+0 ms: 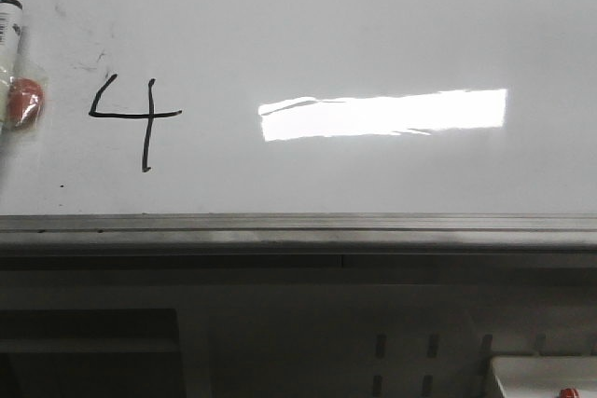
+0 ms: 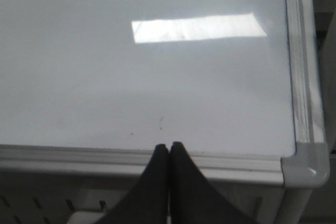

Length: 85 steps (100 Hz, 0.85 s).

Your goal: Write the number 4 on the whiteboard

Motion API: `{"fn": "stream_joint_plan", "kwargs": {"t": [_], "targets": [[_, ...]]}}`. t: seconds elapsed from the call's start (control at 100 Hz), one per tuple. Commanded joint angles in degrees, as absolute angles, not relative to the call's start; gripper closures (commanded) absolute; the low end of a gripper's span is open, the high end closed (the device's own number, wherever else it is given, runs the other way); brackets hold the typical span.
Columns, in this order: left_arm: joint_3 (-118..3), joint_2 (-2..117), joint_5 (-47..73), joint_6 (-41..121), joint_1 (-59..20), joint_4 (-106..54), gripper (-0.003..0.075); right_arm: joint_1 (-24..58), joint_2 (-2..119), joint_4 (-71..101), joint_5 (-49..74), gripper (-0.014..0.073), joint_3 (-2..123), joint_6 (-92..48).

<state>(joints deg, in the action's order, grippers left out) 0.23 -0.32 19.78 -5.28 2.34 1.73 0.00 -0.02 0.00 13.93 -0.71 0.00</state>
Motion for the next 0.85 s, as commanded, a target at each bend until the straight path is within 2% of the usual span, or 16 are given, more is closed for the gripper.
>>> {"fn": "stream_joint_plan", "kwargs": {"t": [0.0,0.15,0.84], "targets": [[2.17,-1.76,17.13,-5.13,2.39,1.12,0.0741,-0.54,-1.44,-0.86,13.58,0.0659,-1.98,0.0],[2.17,-1.76,17.13,-5.13,2.39,1.12,0.0741,-0.54,-1.44,-0.86,18.18,0.0659,-1.98,0.0],[2.17,-1.76,17.13,-5.13,2.39,1.12,0.0741,-0.54,-1.44,-0.86,18.18,0.0659,-1.98,0.0]]}}
